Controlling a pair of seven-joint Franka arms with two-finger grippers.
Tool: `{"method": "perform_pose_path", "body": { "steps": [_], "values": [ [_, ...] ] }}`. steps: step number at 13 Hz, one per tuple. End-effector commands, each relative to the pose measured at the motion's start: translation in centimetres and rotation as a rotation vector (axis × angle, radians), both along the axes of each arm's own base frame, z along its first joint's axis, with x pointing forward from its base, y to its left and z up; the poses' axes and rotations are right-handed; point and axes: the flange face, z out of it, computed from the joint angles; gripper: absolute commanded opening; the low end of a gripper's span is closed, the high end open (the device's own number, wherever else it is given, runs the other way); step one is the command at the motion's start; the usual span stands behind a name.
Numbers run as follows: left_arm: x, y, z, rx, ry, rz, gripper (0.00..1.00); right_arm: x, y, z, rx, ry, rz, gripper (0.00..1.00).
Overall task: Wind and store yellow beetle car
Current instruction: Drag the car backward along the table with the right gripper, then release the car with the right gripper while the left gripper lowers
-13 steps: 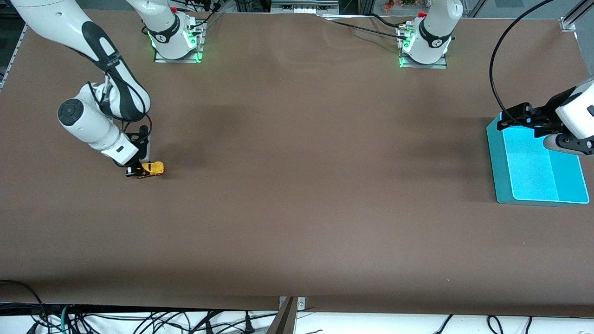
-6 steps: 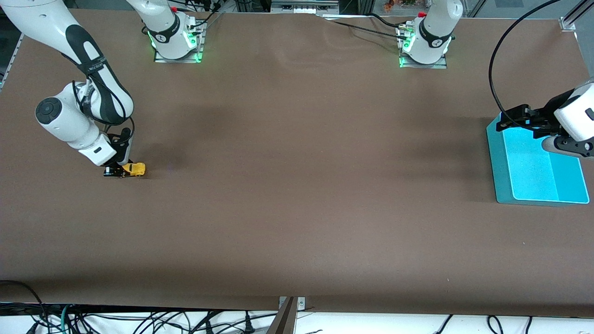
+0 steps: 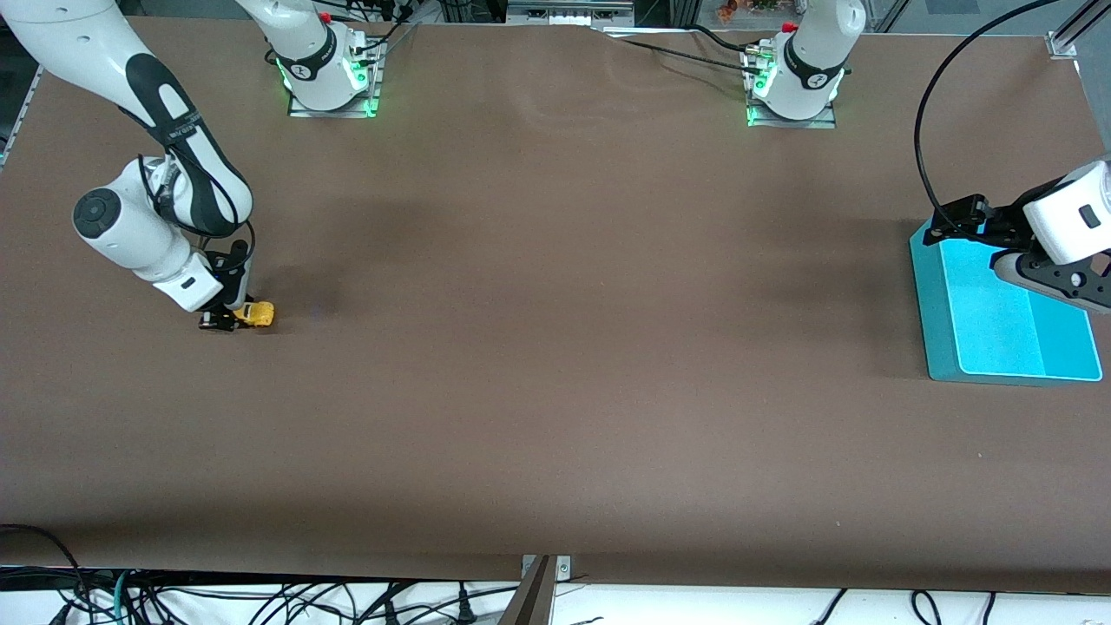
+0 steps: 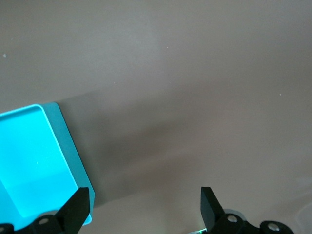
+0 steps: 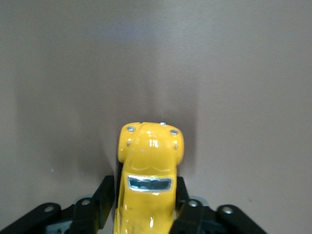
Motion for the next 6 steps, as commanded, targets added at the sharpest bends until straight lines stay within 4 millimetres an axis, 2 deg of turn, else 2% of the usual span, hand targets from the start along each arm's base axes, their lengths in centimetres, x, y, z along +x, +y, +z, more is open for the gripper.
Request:
{"method": "perform_pose_path", "body": {
  "steps": [1, 4, 6],
  "values": [
    [0.4, 0.0, -0.8, -0.033, -0.006, -0.113, 1.00, 1.1, 1.1, -0.1, 0.024, 0.035, 0.039, 0.63],
    [0.5, 0.0, -1.9, -0.050, 0.006, -0.202, 1.00, 3.2, 2.7, 2.7, 0.040, 0.043, 0.076, 0.69],
    [0.4, -1.1, -2.8, -0.058, 0.022, -0.289, 1.00, 4.1, 4.1, 4.3, 0.043, 0.041, 0.137, 0.69]
  ]
}}
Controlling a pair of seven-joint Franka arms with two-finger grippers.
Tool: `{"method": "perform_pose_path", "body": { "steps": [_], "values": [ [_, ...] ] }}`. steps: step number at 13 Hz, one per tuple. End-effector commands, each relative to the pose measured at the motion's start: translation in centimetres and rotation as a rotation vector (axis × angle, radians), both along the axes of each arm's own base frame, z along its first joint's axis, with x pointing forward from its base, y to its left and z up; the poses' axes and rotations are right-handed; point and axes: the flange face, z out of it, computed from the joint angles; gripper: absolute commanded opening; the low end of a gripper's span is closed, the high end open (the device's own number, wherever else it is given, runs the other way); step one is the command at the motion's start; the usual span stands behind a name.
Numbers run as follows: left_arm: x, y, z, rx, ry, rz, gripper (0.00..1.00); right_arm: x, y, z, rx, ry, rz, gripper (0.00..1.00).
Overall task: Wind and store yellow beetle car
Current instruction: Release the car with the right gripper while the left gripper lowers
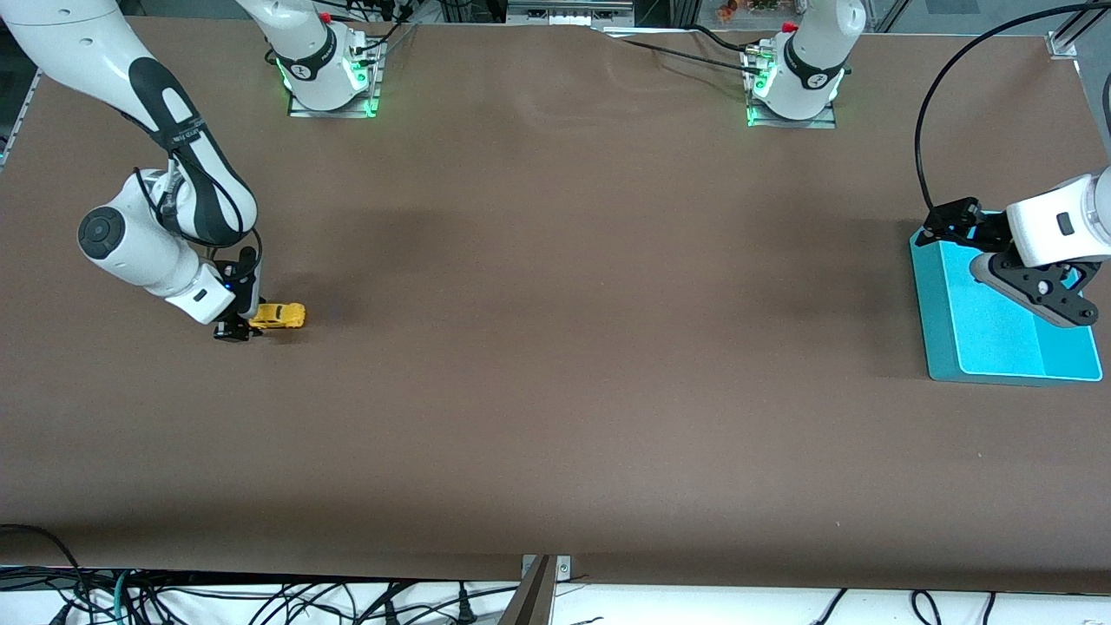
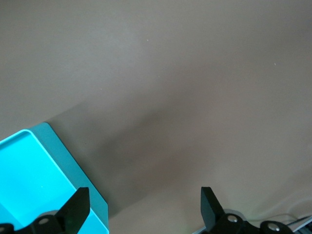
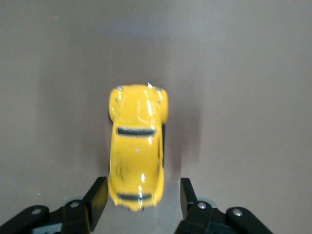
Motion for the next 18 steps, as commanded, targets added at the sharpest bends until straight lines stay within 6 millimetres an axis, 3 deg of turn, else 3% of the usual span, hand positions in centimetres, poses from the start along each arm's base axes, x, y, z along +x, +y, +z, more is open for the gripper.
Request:
{"method": "perform_pose_path", "body": {
  "steps": [1, 5, 6, 7, 8, 10, 11, 15, 18],
  "values": [
    [-0.1, -0.9, -0.9, -0.028, 0.002, -0.136, 1.00, 1.5, 1.4, 2.8, 0.009, -0.012, 0.113, 0.69],
    [0.6, -0.3, -3.2, -0.063, 0.022, -0.264, 1.00, 3.4, 2.3, 6.0, 0.021, 0.008, 0.160, 0.83],
    [0.9, -0.3, -4.4, -0.068, 0.018, -0.282, 1.00, 3.9, 2.3, 7.1, 0.021, 0.010, 0.161, 0.87],
    [0.9, -0.3, -5.7, -0.075, 0.017, -0.310, 1.00, 4.5, 2.2, 8.4, 0.023, 0.012, 0.156, 1.00],
    [1.0, -0.2, -6.6, -0.085, 0.001, -0.353, 1.00, 5.0, 2.1, 10.0, 0.025, 0.009, 0.146, 1.00],
    [1.2, 0.0, -8.3, -0.109, -0.035, -0.483, 1.00, 5.8, 2.1, 13.9, 0.008, -0.052, 0.139, 1.00],
    [1.2, 0.0, -9.2, -0.114, -0.044, -0.518, 1.00, 5.7, 2.4, 16.8, -0.001, -0.095, 0.134, 1.00],
    [0.8, 0.0, -13.7, -0.161, -0.069, -0.745, 1.00, 3.6, 5.0, 26.8, -0.011, -0.188, 0.019, 1.00],
    [-0.9, 0.0, -17.4, -0.162, -0.073, -0.770, 1.00, 1.8, 5.9, 31.2, 0.005, -0.198, -0.192, 1.00]
  ]
}}
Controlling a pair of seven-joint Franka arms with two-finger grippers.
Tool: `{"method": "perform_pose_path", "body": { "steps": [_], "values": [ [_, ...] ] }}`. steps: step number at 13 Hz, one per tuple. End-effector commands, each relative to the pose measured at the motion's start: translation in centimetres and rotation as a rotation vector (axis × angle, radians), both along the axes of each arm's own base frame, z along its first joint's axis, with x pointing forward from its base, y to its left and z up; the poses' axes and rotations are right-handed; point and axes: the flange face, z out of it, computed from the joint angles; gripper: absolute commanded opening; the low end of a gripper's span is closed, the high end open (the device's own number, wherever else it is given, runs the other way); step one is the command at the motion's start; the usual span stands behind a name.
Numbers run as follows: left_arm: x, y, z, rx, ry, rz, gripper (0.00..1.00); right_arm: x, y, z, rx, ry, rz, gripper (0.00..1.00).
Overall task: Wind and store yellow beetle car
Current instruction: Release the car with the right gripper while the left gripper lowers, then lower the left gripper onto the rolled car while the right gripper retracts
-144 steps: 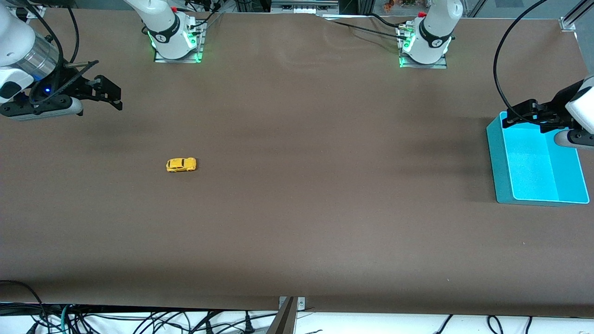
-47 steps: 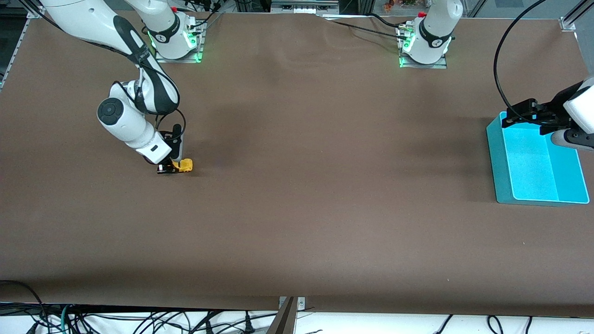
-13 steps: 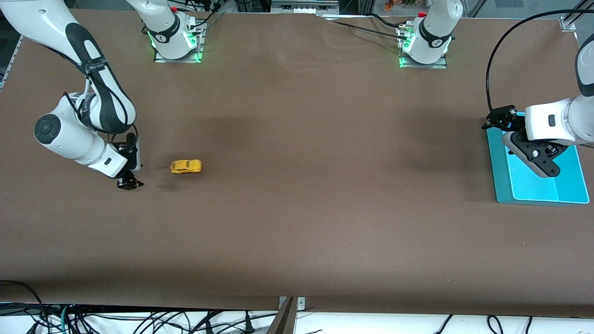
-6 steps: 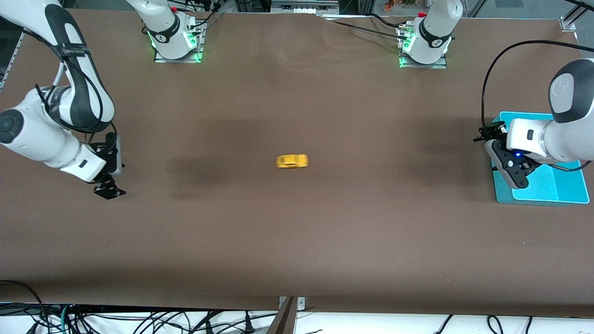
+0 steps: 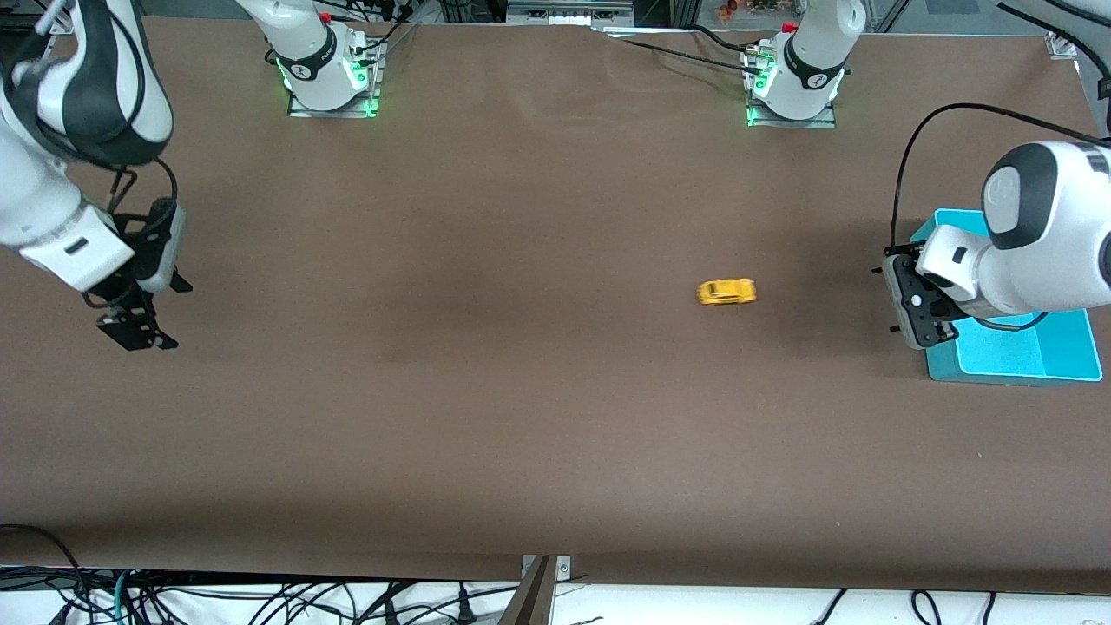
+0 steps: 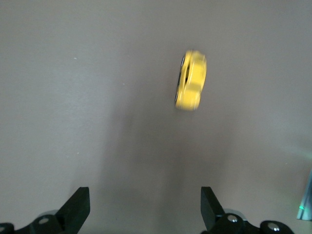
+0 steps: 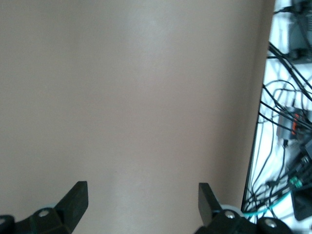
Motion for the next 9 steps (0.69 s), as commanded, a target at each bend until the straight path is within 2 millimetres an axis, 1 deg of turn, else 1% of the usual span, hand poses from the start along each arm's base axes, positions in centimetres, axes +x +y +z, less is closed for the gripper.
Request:
{"method": "perform_pose_path", "body": {
  "steps": [1, 2, 3, 4, 5, 6, 7, 8, 9],
  "values": [
    [-2.0, 0.0, -2.6, 0.000, -0.031, -0.045, 1.00, -1.8, 0.1, 2.4, 0.041, 0.009, -0.179, 1.00],
    [-2.9, -0.5, -3.8, 0.002, -0.040, -0.051, 1.00, -2.2, 0.4, 3.3, 0.053, 0.015, -0.232, 1.00],
    [-3.6, -0.7, -4.8, 0.004, -0.050, -0.064, 1.00, -2.5, 0.2, 3.7, 0.065, 0.030, -0.304, 1.00],
    [-4.3, -0.5, -5.9, 0.025, -0.068, -0.097, 1.00, -2.7, -0.2, 4.2, 0.076, 0.051, -0.382, 1.00],
    [-4.9, -0.3, -7.0, 0.042, -0.087, -0.138, 1.00, -2.8, -0.2, 4.9, 0.088, 0.059, -0.452, 1.00],
    [-5.5, -0.2, -7.9, 0.048, -0.100, -0.173, 1.00, -2.9, -0.1, 5.2, 0.102, 0.068, -0.527, 1.00],
    [-6.1, 0.7, -8.8, 0.044, -0.119, -0.192, 1.00, -3.1, 0.0, 5.4, 0.119, 0.078, -0.619, 1.00],
    [-6.7, 2.3, -9.7, 0.042, -0.137, -0.202, 1.00, -3.5, 0.4, 5.5, 0.132, 0.101, -0.708, 1.00],
    [-7.1, 3.0, -10.4, 0.042, -0.158, -0.219, 1.00, -3.8, 0.5, 5.5, 0.146, 0.129, -0.821, 1.00]
  ]
}}
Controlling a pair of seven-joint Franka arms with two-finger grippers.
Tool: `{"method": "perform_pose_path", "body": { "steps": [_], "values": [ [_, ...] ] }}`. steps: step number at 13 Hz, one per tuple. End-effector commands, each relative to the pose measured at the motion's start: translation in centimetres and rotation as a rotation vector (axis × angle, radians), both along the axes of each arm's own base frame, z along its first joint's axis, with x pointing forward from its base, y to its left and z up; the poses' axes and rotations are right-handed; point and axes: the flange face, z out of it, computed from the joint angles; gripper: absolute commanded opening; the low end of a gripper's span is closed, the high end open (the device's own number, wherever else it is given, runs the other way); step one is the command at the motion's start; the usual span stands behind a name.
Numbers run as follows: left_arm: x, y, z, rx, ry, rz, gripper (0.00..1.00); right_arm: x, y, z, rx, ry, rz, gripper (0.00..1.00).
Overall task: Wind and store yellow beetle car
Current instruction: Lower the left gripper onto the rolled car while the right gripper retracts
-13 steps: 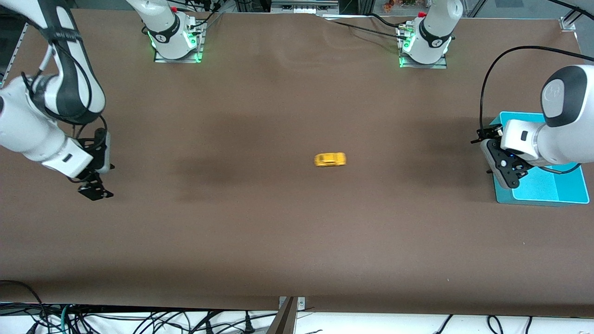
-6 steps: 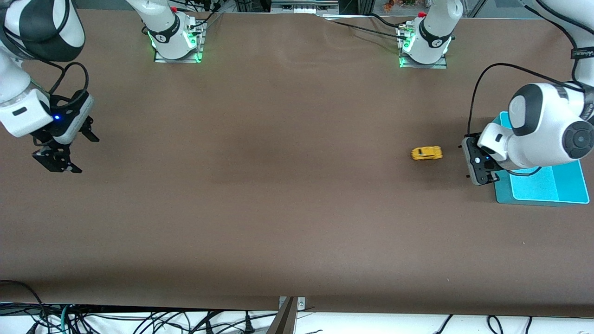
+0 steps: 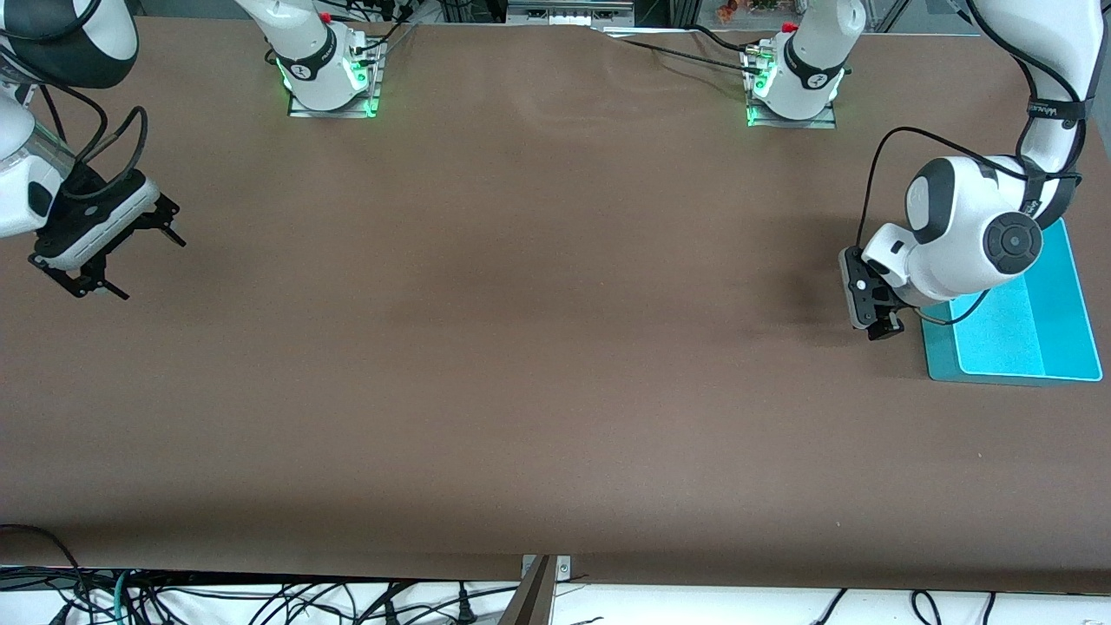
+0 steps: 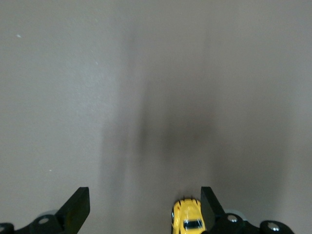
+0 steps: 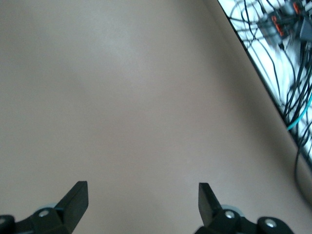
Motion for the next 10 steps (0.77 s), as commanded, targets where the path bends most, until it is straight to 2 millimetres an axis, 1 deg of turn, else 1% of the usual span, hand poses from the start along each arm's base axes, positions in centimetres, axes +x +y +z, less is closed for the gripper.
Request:
{"method": "perform_pose_path", "body": {
  "steps": [1, 2, 3, 4, 5, 7, 9, 10],
  "values": [
    [-2.3, 3.0, -1.0, 0.017, -0.051, -0.068, 1.00, -1.2, 0.5, 1.0, 0.040, 0.071, -0.272, 1.00],
    [-2.7, 4.1, -1.5, 0.031, -0.058, -0.075, 1.00, -1.6, 0.5, 1.4, 0.050, 0.100, -0.384, 1.00],
    [-3.1, 5.7, -1.8, 0.048, -0.061, -0.070, 1.00, -1.9, 0.8, 1.8, 0.060, 0.124, -0.482, 1.00],
    [-3.4, 6.7, -2.0, 0.060, -0.064, -0.076, 1.00, -2.1, 1.5, 2.2, 0.065, 0.140, -0.550, 1.00],
    [-3.7, 7.0, -2.4, 0.058, -0.065, -0.092, 1.00, -2.3, 1.8, 2.8, 0.069, 0.147, -0.609, 1.00],
    [-4.1, 8.1, -3.2, 0.058, -0.083, -0.102, 1.00, -2.6, 2.0, 3.3, 0.067, 0.174, -0.678, 1.00],
    [-5.1, 9.5, -4.6, 0.057, -0.097, -0.100, 1.00, -2.9, 2.2, 3.6, 0.062, 0.198, -0.718, 1.00],
    [-5.9, 9.8, -5.3, 0.056, -0.102, -0.092, 1.00, -3.0, 2.3, 3.8, 0.060, 0.206, -0.753, 1.00]
  ]
}}
